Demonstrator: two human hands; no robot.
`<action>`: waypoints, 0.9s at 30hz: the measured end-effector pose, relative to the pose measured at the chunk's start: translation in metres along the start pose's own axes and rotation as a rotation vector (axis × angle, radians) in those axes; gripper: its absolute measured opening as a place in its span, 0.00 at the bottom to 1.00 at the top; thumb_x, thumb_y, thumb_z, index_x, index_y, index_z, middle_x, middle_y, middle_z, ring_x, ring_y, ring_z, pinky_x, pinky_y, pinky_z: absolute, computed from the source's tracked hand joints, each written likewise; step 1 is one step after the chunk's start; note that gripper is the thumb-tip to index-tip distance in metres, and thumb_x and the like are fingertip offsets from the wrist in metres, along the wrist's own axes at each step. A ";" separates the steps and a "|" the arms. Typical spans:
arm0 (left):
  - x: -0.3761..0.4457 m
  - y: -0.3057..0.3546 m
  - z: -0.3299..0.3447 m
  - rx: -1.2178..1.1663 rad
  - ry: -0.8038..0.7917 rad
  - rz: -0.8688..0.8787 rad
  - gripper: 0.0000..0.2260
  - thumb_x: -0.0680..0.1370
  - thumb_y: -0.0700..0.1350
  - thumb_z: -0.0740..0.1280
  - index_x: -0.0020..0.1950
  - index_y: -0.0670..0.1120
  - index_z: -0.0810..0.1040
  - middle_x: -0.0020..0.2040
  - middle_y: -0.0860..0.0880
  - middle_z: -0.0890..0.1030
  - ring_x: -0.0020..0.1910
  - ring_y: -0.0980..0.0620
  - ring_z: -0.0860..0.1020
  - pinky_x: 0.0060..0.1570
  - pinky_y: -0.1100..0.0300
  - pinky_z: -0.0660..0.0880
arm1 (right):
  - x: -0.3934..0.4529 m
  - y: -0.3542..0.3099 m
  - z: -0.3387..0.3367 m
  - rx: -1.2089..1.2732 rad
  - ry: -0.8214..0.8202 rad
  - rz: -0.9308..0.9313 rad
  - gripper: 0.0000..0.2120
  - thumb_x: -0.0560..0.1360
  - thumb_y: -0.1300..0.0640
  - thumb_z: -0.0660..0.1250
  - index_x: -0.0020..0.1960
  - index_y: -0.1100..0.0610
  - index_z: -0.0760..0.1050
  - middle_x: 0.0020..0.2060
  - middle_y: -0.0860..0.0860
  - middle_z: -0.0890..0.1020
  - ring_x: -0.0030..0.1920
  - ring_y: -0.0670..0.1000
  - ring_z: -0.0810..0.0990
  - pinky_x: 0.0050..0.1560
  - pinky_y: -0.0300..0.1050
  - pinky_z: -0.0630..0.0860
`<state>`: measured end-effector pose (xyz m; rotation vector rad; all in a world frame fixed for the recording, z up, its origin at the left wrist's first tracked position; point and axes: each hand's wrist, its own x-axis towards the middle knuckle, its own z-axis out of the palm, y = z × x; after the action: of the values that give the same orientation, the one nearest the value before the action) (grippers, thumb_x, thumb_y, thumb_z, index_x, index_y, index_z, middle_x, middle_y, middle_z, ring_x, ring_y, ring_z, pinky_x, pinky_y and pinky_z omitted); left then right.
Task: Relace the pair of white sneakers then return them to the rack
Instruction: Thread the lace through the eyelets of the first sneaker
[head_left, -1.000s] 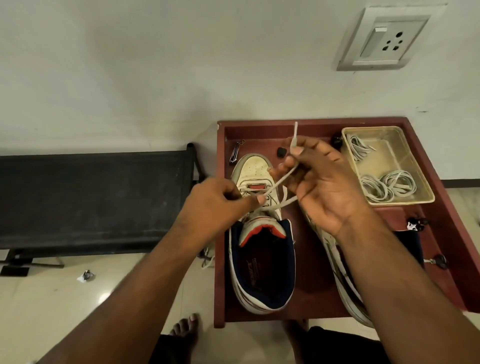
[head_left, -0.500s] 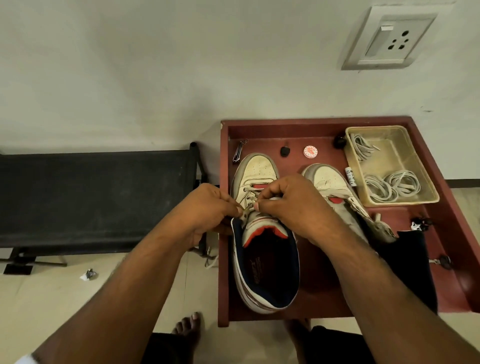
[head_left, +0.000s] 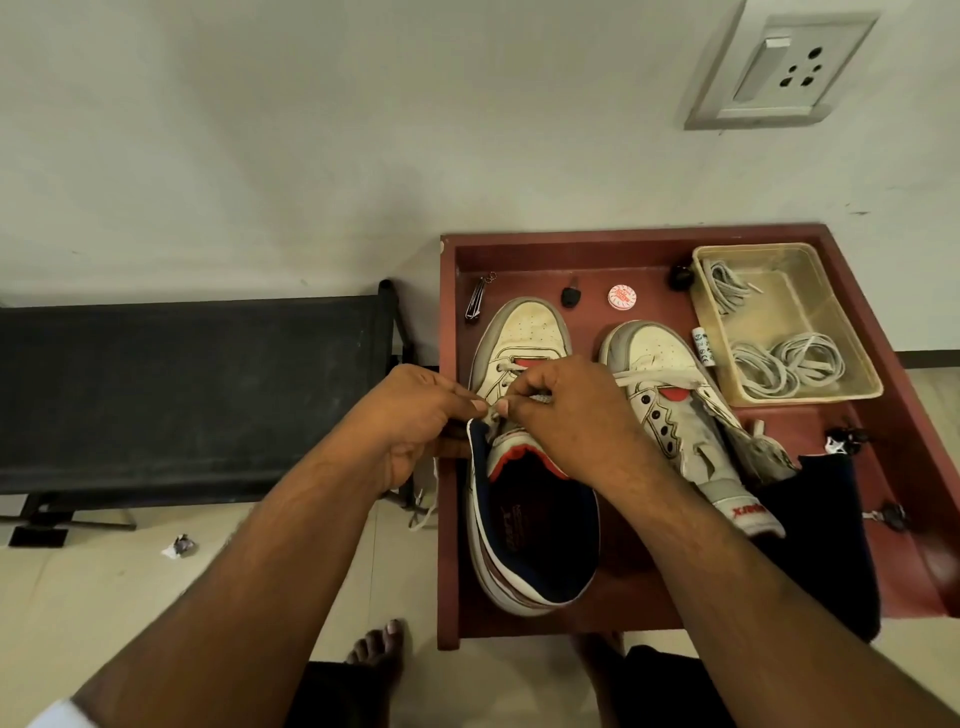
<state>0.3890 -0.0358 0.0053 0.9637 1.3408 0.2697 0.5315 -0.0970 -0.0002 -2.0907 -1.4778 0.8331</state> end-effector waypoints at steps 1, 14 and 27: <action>0.000 0.000 0.000 0.004 -0.001 0.004 0.03 0.75 0.31 0.69 0.47 0.33 0.82 0.38 0.41 0.83 0.29 0.54 0.82 0.27 0.64 0.76 | 0.000 0.000 0.001 -0.006 -0.001 -0.003 0.05 0.74 0.52 0.71 0.45 0.51 0.84 0.42 0.47 0.84 0.43 0.46 0.81 0.49 0.47 0.78; -0.005 0.000 -0.011 0.539 -0.145 0.264 0.05 0.77 0.40 0.69 0.48 0.47 0.84 0.43 0.48 0.85 0.38 0.52 0.83 0.36 0.64 0.80 | 0.002 0.004 0.004 -0.089 -0.057 -0.093 0.06 0.73 0.49 0.72 0.46 0.49 0.86 0.42 0.46 0.85 0.51 0.51 0.79 0.59 0.55 0.74; -0.037 -0.019 -0.068 0.307 0.677 0.238 0.04 0.81 0.42 0.64 0.50 0.45 0.78 0.46 0.46 0.78 0.39 0.53 0.74 0.36 0.62 0.70 | -0.003 0.000 -0.002 -0.408 0.007 -0.133 0.07 0.73 0.45 0.70 0.51 0.41 0.82 0.46 0.39 0.79 0.65 0.46 0.66 0.68 0.56 0.48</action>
<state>0.3114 -0.0425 0.0222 1.3635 1.9202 0.6238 0.5322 -0.0994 0.0023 -2.2367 -1.8858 0.5039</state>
